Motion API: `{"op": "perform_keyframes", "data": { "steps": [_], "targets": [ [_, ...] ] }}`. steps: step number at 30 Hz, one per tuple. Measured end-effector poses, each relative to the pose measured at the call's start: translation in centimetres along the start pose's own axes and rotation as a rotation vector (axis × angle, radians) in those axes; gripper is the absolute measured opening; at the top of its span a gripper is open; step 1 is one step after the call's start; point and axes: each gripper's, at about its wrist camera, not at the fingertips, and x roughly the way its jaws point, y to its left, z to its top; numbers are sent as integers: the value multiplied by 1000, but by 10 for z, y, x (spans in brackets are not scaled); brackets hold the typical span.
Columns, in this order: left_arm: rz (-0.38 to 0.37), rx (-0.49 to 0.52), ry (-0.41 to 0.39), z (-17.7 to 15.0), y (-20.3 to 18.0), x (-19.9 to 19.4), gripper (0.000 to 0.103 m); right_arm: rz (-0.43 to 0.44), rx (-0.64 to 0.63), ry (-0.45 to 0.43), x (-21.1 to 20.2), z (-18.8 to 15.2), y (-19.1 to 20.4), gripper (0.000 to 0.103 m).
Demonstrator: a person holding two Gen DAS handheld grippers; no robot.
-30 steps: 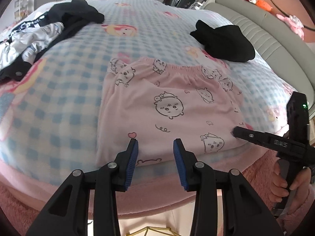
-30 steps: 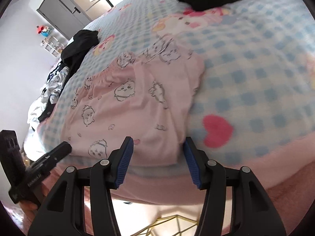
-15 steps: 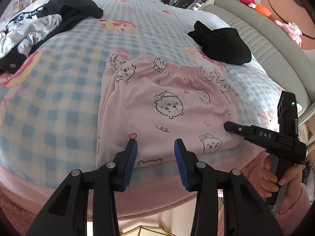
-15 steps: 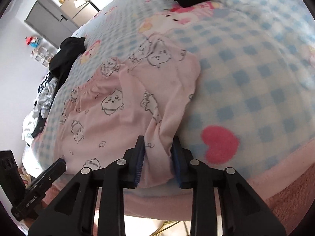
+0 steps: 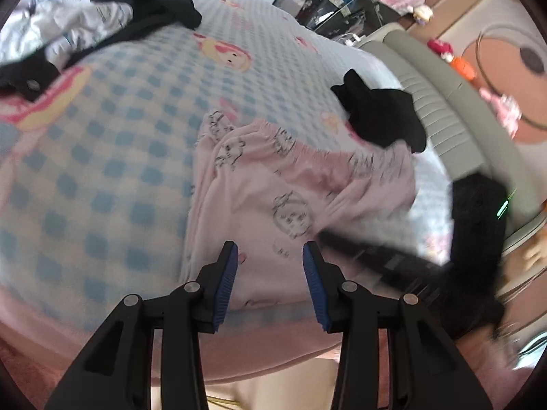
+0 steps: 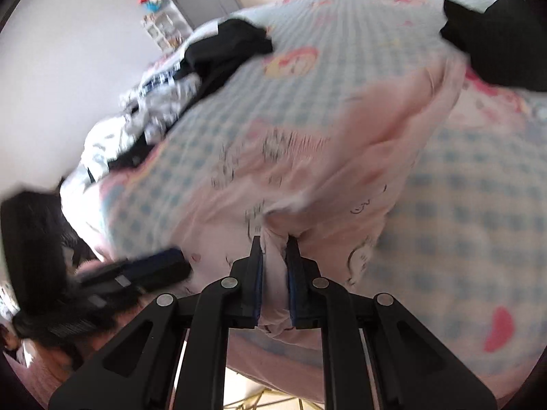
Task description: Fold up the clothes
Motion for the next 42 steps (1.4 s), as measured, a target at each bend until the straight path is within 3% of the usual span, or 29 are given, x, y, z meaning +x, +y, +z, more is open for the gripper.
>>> {"op": "perform_keyframes", "data": {
  "steps": [7, 11, 12, 13, 16, 22, 27, 28, 31, 35, 36, 37, 38, 41, 42],
  "targets": [
    [-153, 138, 161, 19, -40, 42, 42, 18, -35, -21, -7, -21, -5, 11],
    [-107, 180, 208, 22, -62, 71, 41, 26, -22, -30, -7, -22, -6, 12],
    [-76, 182, 211, 22, -65, 78, 38, 25, -19, -34, -8, -22, -5, 12],
    [-57, 170, 211, 21, -65, 82, 23, 23, -16, -35, -8, -23, -5, 13],
    [-44, 111, 177, 18, -59, 82, 18, 3, -3, -27, -13, -26, -9, 15],
    [-28, 39, 106, 15, -46, 65, 13, -6, 23, -57, -48, -38, -25, 23],
    [-38, -28, 92, 17, -28, 53, 13, 23, 150, -105, -60, -35, -50, 25],
    [-39, -31, 93, 16, -25, 52, 13, -7, 168, -100, -57, -34, -54, 25],
    [-36, -40, 94, 14, -20, 51, 14, -71, 145, -66, -39, -30, -52, 26],
    [-85, -57, 101, 8, -16, 50, 20, -16, 84, -8, -14, -31, -33, 26],
    [-107, -60, 106, 6, -16, 49, 34, -22, 75, -4, -11, -31, -30, 26],
    [-124, -62, 112, 6, -16, 49, 54, -30, 66, -1, -8, -30, -27, 26],
    [-135, -61, 113, 5, -16, 48, 58, -28, 69, -1, -7, -29, -27, 26],
    [-162, -52, 118, 3, -19, 48, 53, -20, 81, -2, -5, -26, -27, 26],
    [-152, -31, 120, 2, -24, 50, 45, -18, 83, -3, -5, -25, -28, 26]
  ]
}}
